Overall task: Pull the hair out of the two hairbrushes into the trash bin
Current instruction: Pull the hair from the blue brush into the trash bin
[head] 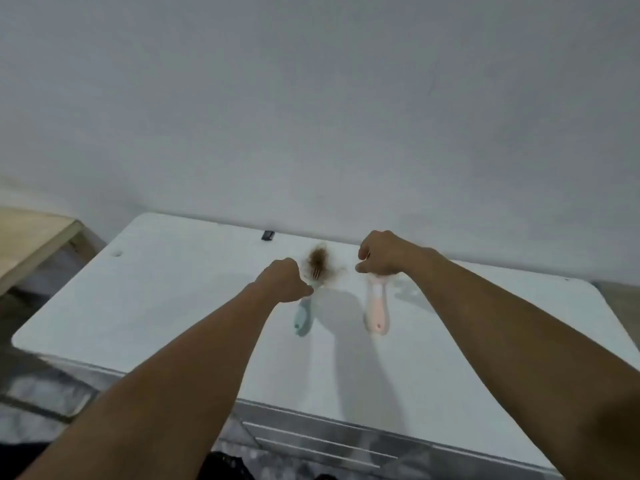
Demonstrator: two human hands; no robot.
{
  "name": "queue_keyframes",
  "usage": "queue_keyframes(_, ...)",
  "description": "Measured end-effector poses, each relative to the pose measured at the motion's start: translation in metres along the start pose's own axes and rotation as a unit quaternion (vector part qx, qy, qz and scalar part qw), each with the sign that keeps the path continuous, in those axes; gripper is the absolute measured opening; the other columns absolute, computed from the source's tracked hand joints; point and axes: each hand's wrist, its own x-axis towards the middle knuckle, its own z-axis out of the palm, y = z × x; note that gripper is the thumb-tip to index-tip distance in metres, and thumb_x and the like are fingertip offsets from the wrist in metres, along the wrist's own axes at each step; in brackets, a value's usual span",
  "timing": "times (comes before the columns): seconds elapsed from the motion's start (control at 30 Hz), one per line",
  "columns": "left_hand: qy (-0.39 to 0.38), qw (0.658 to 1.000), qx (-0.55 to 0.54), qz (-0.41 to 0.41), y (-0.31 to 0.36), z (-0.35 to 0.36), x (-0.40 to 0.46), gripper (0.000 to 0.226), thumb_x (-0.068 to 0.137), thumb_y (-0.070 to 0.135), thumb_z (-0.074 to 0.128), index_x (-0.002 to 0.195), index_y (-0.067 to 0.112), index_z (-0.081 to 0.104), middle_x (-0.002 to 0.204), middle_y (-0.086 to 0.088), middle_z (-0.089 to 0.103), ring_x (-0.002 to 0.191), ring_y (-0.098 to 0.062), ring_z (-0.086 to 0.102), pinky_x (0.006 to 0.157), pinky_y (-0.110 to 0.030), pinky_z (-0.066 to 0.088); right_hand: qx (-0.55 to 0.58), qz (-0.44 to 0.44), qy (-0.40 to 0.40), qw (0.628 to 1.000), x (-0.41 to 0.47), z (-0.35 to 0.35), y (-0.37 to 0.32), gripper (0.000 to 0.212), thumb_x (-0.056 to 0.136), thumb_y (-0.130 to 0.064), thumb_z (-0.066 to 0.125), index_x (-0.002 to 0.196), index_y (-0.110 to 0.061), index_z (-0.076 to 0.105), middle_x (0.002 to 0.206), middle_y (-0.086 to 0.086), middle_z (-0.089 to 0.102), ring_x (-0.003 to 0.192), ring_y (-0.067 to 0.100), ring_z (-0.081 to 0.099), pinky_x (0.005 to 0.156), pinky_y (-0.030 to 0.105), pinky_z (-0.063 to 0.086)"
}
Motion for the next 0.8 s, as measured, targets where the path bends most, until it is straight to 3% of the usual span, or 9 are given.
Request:
queue_keyframes(0.13,-0.004,0.998,-0.041,-0.049,-0.001,0.025,0.013,0.036,0.075,0.034,0.072,0.064,0.01,0.047,0.065,-0.001,0.052,0.07,-0.023,0.056,0.053,-0.027,0.037,-0.007,-0.013,-0.034,0.999,0.023,0.025,0.009,0.039,0.088,-0.028,0.063,0.114,0.001,0.066,0.122,0.013,0.065,0.11,0.029,0.061,0.095,0.041,0.05)
queue_keyframes(0.3,0.023,0.993,-0.055,-0.102,0.0,0.045,0.027,0.055,0.069,0.048,0.076,0.101,0.006,0.06,0.103,-0.008,0.062,0.098,-0.028,0.063,0.068,-0.031,0.043,0.03,-0.03,-0.027,0.999,0.062,0.051,0.022,0.034,0.084,-0.023,0.066,0.117,-0.016,0.065,0.121,0.004,0.066,0.11,0.023,0.061,0.094,0.036,0.051)
queue_keyframes(0.43,0.043,0.986,-0.081,-0.141,-0.001,0.057,0.039,0.058,0.071,0.049,0.076,0.11,0.01,0.06,0.109,-0.006,0.062,0.103,-0.027,0.062,0.075,-0.032,0.047,0.055,-0.04,0.018,0.998,0.087,0.061,0.022,0.031,0.081,-0.022,0.068,0.111,-0.016,0.066,0.115,0.006,0.067,0.107,0.024,0.062,0.089,0.034,0.051)
queue_keyframes(0.67,0.072,0.979,-0.131,-0.138,0.003,0.069,0.052,0.024,0.072,0.017,0.068,0.095,0.011,0.066,0.094,-0.008,0.066,0.091,-0.03,0.062,0.068,-0.031,0.046,0.048,-0.06,-0.016,0.997,0.109,0.083,0.02,0.03,0.074,-0.018,0.074,0.091,-0.019,0.049,0.106,0.006,0.054,0.096,0.025,0.054,0.073,0.031,0.039)
queue_keyframes(0.77,0.079,0.972,-0.171,-0.143,0.002,0.07,0.055,0.008,0.067,0.01,0.063,0.066,0.01,0.055,0.067,-0.006,0.054,0.07,-0.03,0.054,0.055,-0.027,0.037,0.088,-0.076,-0.009,0.993,0.115,0.09,0.023,0.026,0.074,-0.003,0.065,0.08,-0.024,0.05,0.097,0.004,0.061,0.091,0.024,0.057,0.07,0.031,0.043)
queue_keyframes(0.8,0.079,0.969,-0.185,-0.144,0.002,0.07,0.056,0.021,0.066,0.008,0.063,0.056,0.012,0.044,0.057,-0.004,0.044,0.061,-0.028,0.046,0.05,-0.026,0.031,0.104,-0.074,0.0,0.992,0.117,0.091,0.022,0.028,0.073,0.0,0.062,0.073,-0.026,0.051,0.093,0.004,0.065,0.089,0.025,0.06,0.07,0.031,0.047)
